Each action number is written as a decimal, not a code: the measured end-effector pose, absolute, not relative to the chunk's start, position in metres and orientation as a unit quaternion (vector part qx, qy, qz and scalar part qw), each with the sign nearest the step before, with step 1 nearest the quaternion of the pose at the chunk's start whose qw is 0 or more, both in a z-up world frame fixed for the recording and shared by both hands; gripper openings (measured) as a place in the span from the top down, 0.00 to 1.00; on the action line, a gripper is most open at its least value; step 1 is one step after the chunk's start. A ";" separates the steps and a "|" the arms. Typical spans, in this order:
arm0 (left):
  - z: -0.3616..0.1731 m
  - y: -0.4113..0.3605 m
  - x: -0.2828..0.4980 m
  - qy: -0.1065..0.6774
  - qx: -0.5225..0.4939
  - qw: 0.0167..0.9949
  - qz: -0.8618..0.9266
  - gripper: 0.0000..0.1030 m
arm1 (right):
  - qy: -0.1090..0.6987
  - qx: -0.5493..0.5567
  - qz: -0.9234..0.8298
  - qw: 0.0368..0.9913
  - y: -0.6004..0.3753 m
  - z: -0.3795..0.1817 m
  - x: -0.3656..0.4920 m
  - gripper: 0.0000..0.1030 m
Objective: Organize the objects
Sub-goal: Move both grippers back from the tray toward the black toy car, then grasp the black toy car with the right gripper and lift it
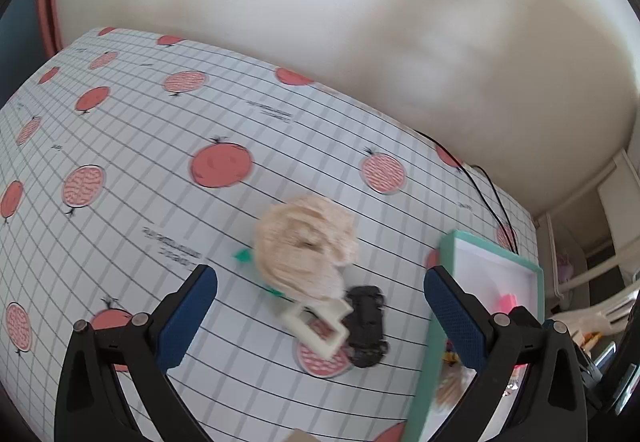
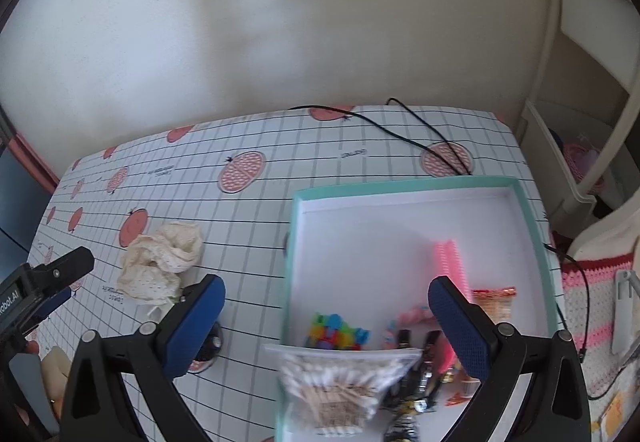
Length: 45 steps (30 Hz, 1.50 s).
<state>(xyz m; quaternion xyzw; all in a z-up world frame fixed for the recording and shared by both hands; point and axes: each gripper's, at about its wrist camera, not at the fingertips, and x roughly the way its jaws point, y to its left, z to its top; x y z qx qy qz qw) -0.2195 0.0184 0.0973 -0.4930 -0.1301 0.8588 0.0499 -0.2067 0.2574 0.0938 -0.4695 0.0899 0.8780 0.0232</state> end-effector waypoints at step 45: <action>0.057 0.002 -0.229 -0.114 -0.562 0.049 0.818 0.00 | 0.012 -0.554 0.831 -0.039 0.154 0.027 -0.231 0.49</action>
